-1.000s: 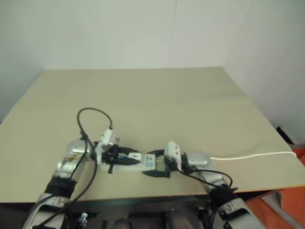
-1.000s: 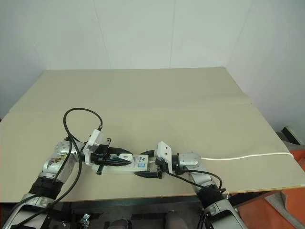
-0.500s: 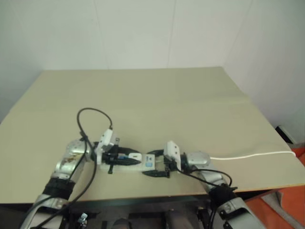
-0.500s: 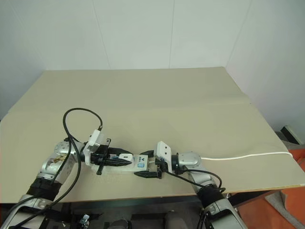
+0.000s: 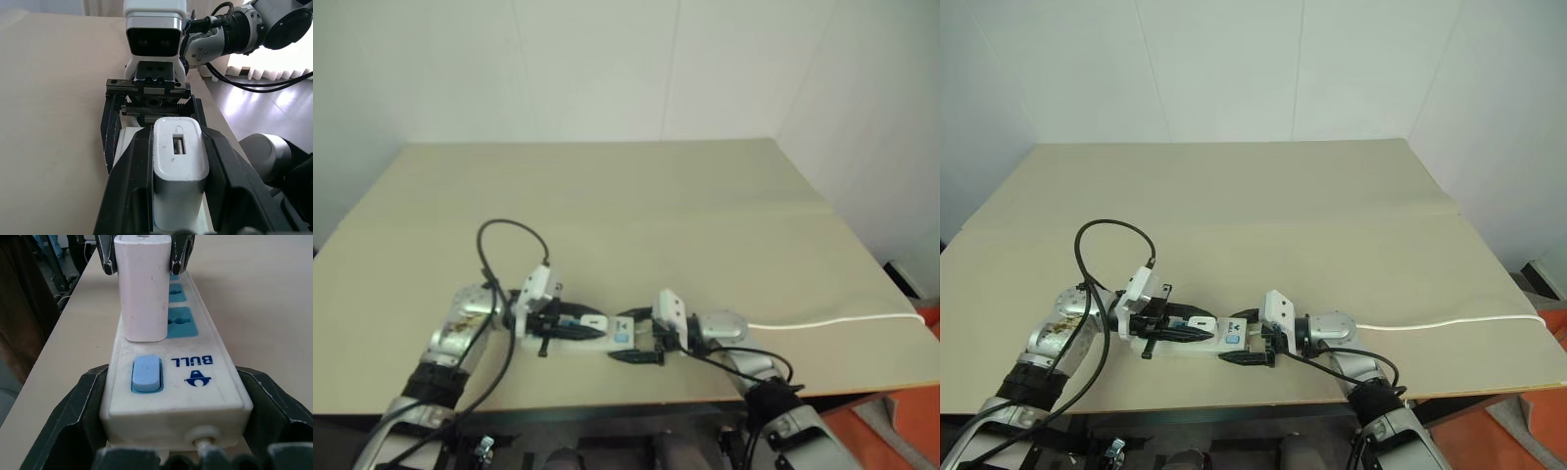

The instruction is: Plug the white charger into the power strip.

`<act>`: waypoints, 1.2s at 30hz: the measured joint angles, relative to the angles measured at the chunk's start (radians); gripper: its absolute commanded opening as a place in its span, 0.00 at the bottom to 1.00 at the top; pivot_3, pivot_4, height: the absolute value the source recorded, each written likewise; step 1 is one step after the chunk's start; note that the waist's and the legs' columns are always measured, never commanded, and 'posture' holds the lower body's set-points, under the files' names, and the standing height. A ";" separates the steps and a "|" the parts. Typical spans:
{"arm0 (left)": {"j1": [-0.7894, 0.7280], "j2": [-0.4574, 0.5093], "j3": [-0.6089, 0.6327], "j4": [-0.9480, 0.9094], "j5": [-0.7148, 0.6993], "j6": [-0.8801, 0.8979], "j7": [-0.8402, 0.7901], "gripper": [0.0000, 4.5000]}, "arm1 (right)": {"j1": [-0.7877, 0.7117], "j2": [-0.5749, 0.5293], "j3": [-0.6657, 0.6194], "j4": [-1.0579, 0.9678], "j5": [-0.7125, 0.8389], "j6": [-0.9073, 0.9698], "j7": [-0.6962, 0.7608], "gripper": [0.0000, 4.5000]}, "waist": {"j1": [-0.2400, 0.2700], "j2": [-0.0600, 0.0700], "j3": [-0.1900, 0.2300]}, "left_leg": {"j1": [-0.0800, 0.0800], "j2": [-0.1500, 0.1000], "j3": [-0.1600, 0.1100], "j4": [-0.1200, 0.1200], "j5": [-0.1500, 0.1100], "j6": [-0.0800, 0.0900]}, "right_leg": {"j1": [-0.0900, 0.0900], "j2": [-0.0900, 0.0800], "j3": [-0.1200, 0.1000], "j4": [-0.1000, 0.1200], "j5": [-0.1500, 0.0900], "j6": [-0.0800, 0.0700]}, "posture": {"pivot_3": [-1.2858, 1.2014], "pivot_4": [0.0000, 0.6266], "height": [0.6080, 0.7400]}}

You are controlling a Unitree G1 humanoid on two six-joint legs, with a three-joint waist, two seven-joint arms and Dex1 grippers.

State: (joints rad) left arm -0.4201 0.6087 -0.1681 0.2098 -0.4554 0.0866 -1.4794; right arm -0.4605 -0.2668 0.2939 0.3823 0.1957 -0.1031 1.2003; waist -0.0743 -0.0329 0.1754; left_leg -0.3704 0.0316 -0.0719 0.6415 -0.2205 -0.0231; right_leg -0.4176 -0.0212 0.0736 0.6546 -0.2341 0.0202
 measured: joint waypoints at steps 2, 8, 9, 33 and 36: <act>0.008 0.000 0.000 0.000 0.000 -0.017 0.008 0.23 | 0.000 -0.001 0.001 0.001 0.000 0.000 -0.001 0.76 | 0.001 0.001 -0.002 | 0.000 0.000 0.000 0.000 0.000 0.000 | 0.000 0.000 0.000 0.000 0.000 0.000 | 0.52 0.24 1.00; 0.014 0.000 -0.003 0.003 0.000 -0.026 0.017 0.23 | 0.000 -0.001 0.002 0.006 -0.002 0.002 -0.002 0.76 | 0.002 0.005 -0.007 | 0.000 0.000 0.000 0.000 0.000 0.000 | 0.000 0.000 0.000 0.000 0.000 0.000 | 0.52 0.24 1.00; 0.012 0.000 -0.004 0.006 0.000 -0.026 0.016 0.23 | 0.000 -0.001 0.002 0.007 -0.002 0.002 -0.002 0.76 | 0.002 0.005 -0.007 | 0.000 0.000 0.000 0.000 0.000 0.000 | 0.000 0.000 0.000 0.000 0.000 0.000 | 0.52 0.24 1.00; -0.053 0.000 -0.047 0.093 0.007 -0.067 -0.045 0.23 | 0.001 -0.002 0.002 0.012 -0.003 0.005 -0.004 0.76 | 0.004 0.009 -0.012 | 0.002 0.000 0.000 0.000 0.000 0.000 | 0.003 0.000 0.000 -0.001 -0.001 0.000 | 0.52 0.24 1.00; -0.052 0.000 -0.047 0.093 0.007 -0.067 -0.045 0.39 | 0.001 -0.002 0.002 0.012 -0.003 0.005 -0.004 0.76 | 0.004 0.009 -0.012 | 0.002 0.000 0.000 0.000 0.000 0.000 | 0.003 0.000 0.000 -0.002 -0.001 0.000 | 0.52 0.24 1.00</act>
State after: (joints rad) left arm -0.4722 0.6087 -0.2147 0.3029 -0.4482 0.0192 -1.5239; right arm -0.4598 -0.2688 0.2958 0.3947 0.1923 -0.0982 1.1960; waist -0.0707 -0.0236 0.1634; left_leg -0.3687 0.0315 -0.0717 0.6414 -0.2205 -0.0232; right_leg -0.4144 -0.0211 0.0734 0.6531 -0.2348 0.0200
